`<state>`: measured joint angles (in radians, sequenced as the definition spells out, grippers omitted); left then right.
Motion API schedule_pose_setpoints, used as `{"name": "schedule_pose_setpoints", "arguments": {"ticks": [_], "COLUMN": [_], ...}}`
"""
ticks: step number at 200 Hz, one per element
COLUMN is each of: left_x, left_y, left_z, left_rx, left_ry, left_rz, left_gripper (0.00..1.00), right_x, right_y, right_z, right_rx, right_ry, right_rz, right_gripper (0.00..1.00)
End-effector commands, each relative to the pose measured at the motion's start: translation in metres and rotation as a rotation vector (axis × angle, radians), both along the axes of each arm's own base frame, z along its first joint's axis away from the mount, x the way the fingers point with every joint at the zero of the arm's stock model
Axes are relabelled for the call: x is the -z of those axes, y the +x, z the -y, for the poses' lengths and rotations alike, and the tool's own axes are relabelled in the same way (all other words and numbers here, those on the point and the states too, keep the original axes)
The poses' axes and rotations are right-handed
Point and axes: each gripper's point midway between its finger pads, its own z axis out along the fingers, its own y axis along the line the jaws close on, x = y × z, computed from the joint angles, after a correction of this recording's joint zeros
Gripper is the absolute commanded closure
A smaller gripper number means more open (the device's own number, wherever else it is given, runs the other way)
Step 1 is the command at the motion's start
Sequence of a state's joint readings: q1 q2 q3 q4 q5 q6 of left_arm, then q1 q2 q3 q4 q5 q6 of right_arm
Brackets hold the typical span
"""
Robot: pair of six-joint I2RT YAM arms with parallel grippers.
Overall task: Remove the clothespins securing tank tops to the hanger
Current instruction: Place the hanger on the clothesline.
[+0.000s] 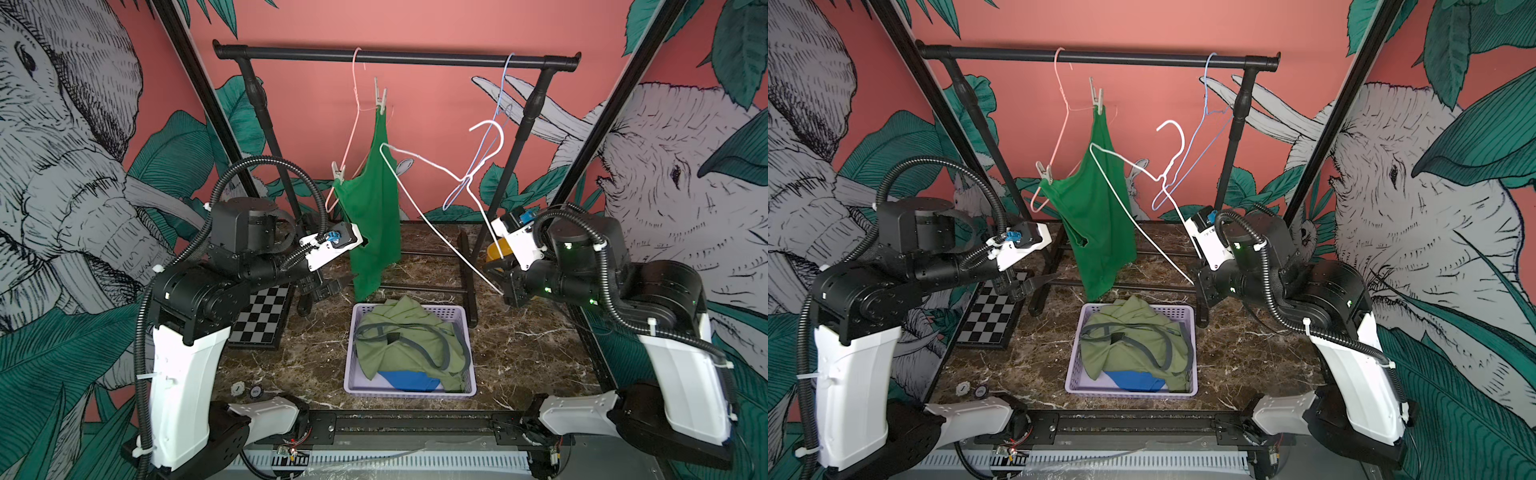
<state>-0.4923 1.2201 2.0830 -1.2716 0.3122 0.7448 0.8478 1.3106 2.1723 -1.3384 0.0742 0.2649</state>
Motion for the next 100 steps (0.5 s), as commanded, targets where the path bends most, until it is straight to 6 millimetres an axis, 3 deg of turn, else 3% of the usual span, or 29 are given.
{"name": "schedule_pose_setpoints", "arguments": {"ticks": [1, 26, 47, 100], "left_x": [-0.01, -0.001, 0.009, 0.013], "left_y": [0.001, 0.003, 0.0, -0.007], "left_z": [-0.006, -0.005, 0.0, 0.01], "left_rx": [-0.056, -0.064, -0.033, 0.021], "left_ry": [-0.048, -0.055, -0.063, -0.106], "left_rz": [0.029, 0.014, -0.016, -0.054], "left_gripper": [0.02, 0.03, 0.04, 0.06], "right_x": [-0.034, -0.055, -0.059, -0.054], "right_y": [0.018, 0.029, 0.039, 0.065], "right_z": [0.004, 0.013, 0.017, -0.01], "right_rx": [0.114, 0.198, 0.255, 0.271], "right_ry": [0.106, 0.144, 0.114, 0.103], "right_rz": [0.075, 0.127, 0.144, 0.124], "right_gripper": [1.0, 1.0, 1.0, 1.0]}}
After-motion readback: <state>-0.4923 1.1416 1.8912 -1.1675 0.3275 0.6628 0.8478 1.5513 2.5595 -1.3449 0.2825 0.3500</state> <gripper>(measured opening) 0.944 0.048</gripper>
